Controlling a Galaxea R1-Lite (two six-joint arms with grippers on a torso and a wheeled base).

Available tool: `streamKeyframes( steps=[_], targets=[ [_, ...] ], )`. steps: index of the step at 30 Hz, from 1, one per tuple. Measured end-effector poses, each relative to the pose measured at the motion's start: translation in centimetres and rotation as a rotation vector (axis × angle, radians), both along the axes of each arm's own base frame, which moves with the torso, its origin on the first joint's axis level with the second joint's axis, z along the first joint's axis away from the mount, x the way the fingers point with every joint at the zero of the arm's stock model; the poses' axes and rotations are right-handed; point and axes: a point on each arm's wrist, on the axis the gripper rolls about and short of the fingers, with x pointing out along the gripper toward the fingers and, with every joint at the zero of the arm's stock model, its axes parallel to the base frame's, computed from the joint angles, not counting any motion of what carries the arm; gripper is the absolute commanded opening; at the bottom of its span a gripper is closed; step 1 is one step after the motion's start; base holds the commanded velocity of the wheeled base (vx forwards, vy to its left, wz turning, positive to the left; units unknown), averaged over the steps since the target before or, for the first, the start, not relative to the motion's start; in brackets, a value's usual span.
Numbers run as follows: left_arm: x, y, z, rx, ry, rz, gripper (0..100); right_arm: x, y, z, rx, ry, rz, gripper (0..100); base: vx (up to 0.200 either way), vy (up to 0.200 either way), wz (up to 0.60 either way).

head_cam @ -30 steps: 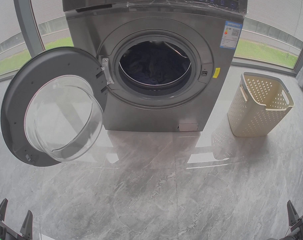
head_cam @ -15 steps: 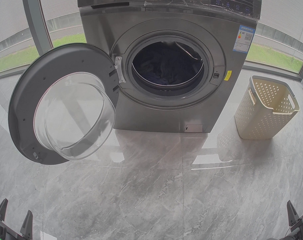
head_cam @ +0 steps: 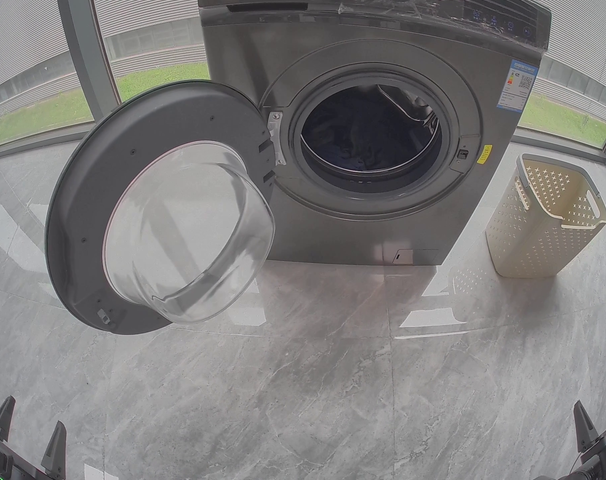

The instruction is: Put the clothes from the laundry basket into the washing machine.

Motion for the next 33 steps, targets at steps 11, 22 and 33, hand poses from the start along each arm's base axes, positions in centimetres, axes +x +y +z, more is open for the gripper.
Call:
streamKeyframes(
  steps=[11,22,33],
  targets=[
    [0.01,0.0,-0.01,-0.002,0.002,-0.002,100,0.01,0.0,0.0,-0.001,0.001,0.002,100,-0.036,0.055,0.0],
    [0.01,-0.01,-0.02,-0.006,0.003,-0.003,100,0.01,0.0,0.01,0.0,0.0,0.001,100,0.0,0.127,0.0],
    [0.01,-0.03,0.17,0.014,-0.015,-0.01,100,0.01,0.0,0.0,0.006,0.002,0.001,100,0.0,0.0,0.0]
  ],
)
